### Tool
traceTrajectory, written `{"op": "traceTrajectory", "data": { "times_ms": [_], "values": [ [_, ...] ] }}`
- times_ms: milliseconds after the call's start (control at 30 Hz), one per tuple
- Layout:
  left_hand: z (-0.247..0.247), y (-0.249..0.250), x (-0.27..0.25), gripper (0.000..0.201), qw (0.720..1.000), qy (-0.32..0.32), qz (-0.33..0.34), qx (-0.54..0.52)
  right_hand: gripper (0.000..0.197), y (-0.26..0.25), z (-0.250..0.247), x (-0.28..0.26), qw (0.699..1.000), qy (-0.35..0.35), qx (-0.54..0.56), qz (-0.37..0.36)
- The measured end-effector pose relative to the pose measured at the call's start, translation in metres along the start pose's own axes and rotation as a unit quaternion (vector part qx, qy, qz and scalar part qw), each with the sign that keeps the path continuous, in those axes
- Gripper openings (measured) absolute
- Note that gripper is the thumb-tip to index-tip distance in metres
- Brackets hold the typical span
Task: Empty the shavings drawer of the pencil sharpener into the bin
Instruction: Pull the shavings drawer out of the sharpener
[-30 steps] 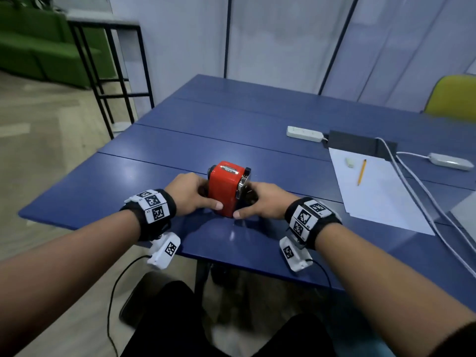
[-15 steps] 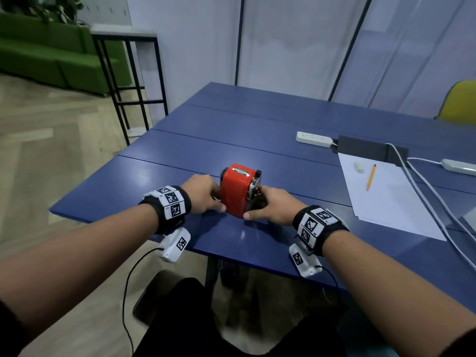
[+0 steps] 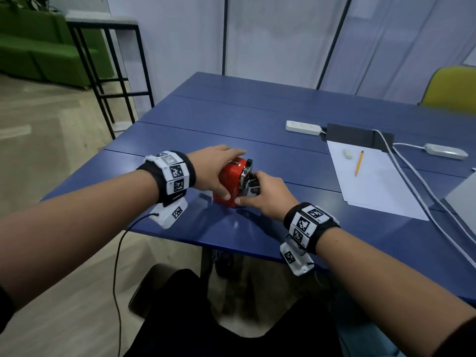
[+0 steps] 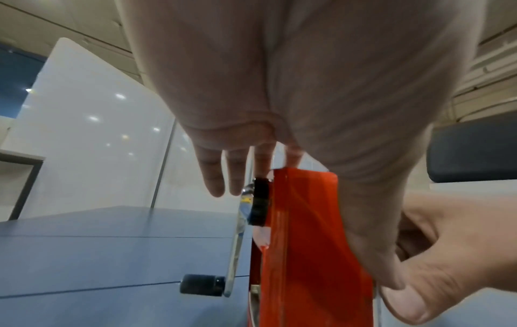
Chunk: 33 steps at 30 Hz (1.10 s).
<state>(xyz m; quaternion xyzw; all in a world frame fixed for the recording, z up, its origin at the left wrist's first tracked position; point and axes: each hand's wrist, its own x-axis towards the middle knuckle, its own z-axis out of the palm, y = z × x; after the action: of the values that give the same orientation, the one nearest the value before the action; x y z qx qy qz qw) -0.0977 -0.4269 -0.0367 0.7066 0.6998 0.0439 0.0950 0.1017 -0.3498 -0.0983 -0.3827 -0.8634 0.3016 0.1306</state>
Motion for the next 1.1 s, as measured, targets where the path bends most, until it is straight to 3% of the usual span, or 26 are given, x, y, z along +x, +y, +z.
{"op": "traceTrajectory", "data": {
  "times_ms": [167, 267, 633, 1000, 1100],
  "values": [
    [-0.002, 0.008, 0.011, 0.103, 1.0, -0.009, 0.006, 0.028, 0.071, -0.006, 0.001, 0.003, 1.0, 0.006, -0.007, 0.012],
    [-0.005, 0.007, 0.014, 0.097, 0.999, -0.013, 0.008, 0.037, 0.071, -0.006, 0.0, 0.005, 1.0, 0.008, -0.008, 0.017],
    [-0.01, 0.01, 0.015, 0.097, 0.998, -0.022, 0.0, 0.063, 0.066, -0.003, -0.004, 0.004, 1.0, 0.011, -0.007, 0.02],
    [-0.01, 0.014, 0.014, 0.097, 0.997, -0.025, -0.004, 0.07, 0.07, 0.005, -0.012, -0.002, 1.0, 0.002, -0.023, 0.009],
    [-0.01, 0.014, 0.015, 0.097, 0.997, -0.025, -0.004, 0.07, 0.08, 0.001, -0.012, 0.0, 0.999, -0.014, -0.042, 0.0]
  ]
}}
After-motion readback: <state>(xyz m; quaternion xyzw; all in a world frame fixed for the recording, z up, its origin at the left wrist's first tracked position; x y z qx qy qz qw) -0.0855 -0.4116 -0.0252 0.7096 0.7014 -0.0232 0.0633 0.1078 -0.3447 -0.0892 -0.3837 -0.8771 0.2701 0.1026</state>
